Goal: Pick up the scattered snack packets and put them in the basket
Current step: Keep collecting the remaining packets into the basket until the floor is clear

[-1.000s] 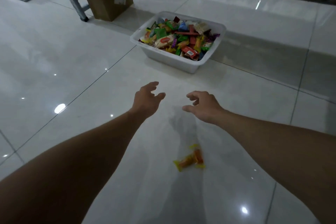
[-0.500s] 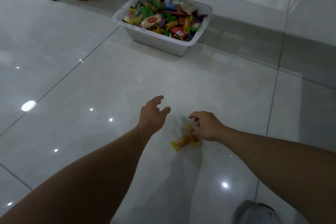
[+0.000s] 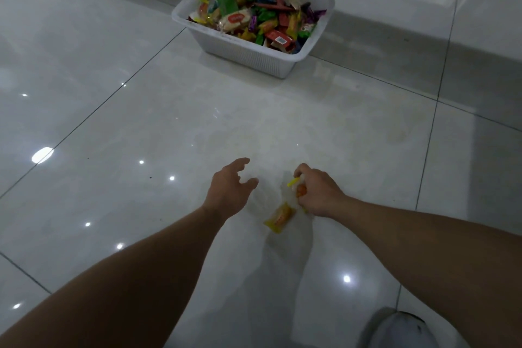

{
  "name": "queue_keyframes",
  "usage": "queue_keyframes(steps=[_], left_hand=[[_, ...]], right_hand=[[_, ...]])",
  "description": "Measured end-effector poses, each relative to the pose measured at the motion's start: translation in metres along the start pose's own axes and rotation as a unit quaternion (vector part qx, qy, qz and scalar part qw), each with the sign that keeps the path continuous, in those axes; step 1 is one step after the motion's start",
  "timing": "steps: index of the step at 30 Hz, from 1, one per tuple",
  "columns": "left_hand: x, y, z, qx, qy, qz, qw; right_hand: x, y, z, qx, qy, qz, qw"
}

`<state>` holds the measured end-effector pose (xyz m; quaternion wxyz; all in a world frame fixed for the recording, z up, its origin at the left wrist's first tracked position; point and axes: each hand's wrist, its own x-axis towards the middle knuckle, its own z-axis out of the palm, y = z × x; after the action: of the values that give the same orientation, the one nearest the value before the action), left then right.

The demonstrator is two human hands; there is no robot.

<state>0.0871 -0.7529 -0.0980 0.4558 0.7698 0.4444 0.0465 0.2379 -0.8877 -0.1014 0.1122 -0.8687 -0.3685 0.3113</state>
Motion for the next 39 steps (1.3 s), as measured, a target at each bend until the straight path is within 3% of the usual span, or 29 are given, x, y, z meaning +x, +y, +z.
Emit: queue_keyframes(steps=[7,15,26,35,39], left_hand=[[-0.015,0.001,0.031,0.141,-0.09,0.048,0.985],[-0.019,-0.001,0.069,0.234,-0.083,0.09,0.965],[0.03,0.043,0.044,0.074,0.058,-0.013,0.995],[0.091,0.167,-0.012,0.104,0.065,0.047,0.991],[0.103,0.203,-0.027,0.091,0.11,0.064,0.988]], right_hand=[[0.014,-0.001,-0.017,0.09,0.093,0.043,0.991],[0.025,0.006,-0.029,0.166,0.145,0.062,0.973],[0.048,-0.015,-0.066,0.245,0.209,0.055,0.945],[0.067,-0.029,-0.143,0.321,0.22,0.027,0.921],[0.073,-0.034,-0.177,0.346,0.236,0.04,0.907]])
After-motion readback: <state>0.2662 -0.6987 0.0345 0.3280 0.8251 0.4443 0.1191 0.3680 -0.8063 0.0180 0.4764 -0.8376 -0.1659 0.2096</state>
